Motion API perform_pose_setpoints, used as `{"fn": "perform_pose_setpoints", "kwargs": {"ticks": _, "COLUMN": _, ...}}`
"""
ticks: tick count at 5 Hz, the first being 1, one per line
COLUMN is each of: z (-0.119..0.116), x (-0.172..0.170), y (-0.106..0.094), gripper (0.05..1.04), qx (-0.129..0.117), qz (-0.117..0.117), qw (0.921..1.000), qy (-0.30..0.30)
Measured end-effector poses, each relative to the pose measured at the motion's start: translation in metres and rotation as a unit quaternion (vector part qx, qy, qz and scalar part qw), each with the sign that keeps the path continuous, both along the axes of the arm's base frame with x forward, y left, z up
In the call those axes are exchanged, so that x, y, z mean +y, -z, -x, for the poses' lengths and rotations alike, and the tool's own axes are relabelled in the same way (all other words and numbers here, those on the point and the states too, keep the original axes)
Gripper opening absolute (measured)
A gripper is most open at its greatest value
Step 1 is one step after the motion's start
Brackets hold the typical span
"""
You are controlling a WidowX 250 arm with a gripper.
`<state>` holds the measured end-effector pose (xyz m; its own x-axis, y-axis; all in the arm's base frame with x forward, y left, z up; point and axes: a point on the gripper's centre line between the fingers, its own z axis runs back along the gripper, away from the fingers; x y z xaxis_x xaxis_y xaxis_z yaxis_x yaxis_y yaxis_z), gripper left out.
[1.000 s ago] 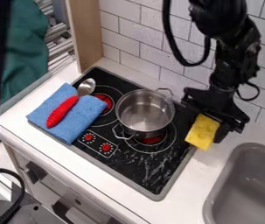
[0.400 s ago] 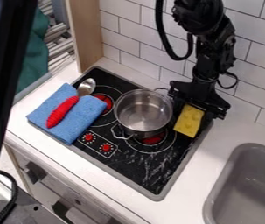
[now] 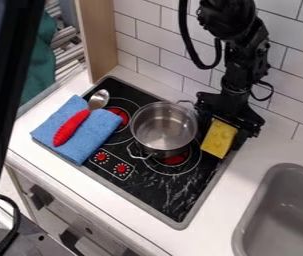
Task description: Take the cheese out of the pot and put it to the right side of the burner
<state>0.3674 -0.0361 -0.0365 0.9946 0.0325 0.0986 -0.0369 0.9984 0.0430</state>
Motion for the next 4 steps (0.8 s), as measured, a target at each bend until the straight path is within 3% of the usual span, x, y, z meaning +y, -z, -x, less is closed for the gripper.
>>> {"fn": "perform_pose_setpoints", "kwargs": {"ticks": 1, "z": 0.003, "x": -0.006, "y": -0.03, "gripper": 1.005, "qx": -0.036, "qz": -0.005, "qw": 0.9992, "qy": 0.015}}
{"fn": "perform_pose_setpoints", "kwargs": {"ticks": 2, "z": 0.01, "x": -0.008, "y": -0.052, "gripper": 1.002, "qx": -0.054, "qz": -0.008, "qw": 0.9983, "qy": 0.017}}
{"fn": "perform_pose_setpoints", "kwargs": {"ticks": 3, "z": 0.024, "x": -0.012, "y": -0.07, "gripper": 1.002, "qx": -0.056, "qz": -0.014, "qw": 0.9983, "qy": 0.012}}
{"fn": "perform_pose_setpoints", "kwargs": {"ticks": 4, "z": 0.038, "x": -0.015, "y": -0.071, "gripper": 1.002, "qx": -0.017, "qz": -0.024, "qw": 0.9994, "qy": -0.017}}
